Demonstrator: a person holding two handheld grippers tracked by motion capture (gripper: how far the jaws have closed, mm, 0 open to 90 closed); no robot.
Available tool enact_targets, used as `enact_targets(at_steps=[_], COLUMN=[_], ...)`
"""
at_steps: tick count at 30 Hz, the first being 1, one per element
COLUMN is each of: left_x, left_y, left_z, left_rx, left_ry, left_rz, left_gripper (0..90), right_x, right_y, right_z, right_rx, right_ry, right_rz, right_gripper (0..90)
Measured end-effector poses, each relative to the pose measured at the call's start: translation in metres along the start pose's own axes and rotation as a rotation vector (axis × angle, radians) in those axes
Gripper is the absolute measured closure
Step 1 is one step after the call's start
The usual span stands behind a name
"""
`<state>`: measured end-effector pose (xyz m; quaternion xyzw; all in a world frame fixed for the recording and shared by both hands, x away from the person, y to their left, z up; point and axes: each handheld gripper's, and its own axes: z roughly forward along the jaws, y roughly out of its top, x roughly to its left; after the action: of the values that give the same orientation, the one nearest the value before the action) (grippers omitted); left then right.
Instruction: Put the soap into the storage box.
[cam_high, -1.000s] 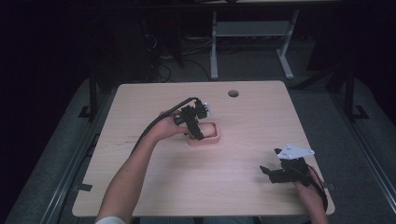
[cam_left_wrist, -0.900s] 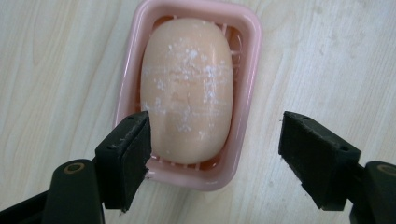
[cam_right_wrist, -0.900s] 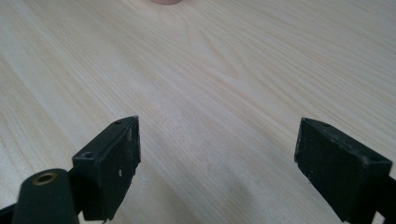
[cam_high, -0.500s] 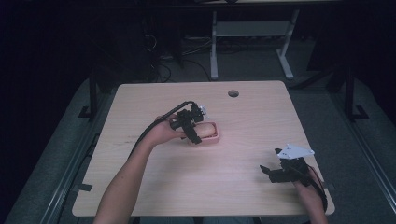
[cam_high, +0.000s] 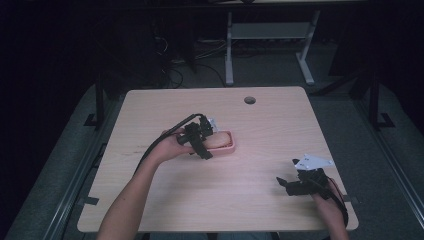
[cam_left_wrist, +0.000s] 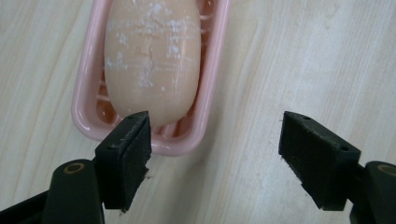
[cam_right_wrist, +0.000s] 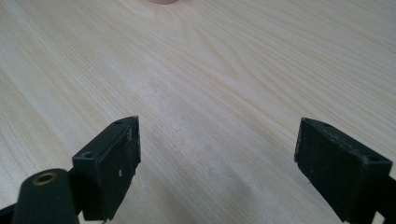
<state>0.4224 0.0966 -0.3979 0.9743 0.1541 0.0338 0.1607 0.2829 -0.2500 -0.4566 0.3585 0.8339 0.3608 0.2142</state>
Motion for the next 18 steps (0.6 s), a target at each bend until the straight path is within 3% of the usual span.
enact_targets(at_steps=[12,18], left_x=[-0.006,-0.009], left_y=[-0.018,-0.024], left_z=[-0.005,-0.004], left_rx=[-0.026,-0.004], left_ry=[0.009,0.019], left_rz=[-0.026,-0.026], left_gripper=[24.8,24.6], right_x=[0.0,0.001], right_y=[0.0,-0.001], right_z=[0.001,0.001], right_rx=[0.004,0.011], right_ry=[-0.01,-0.017], right_rz=[-0.001,-0.005], right_gripper=[13.8,13.8])
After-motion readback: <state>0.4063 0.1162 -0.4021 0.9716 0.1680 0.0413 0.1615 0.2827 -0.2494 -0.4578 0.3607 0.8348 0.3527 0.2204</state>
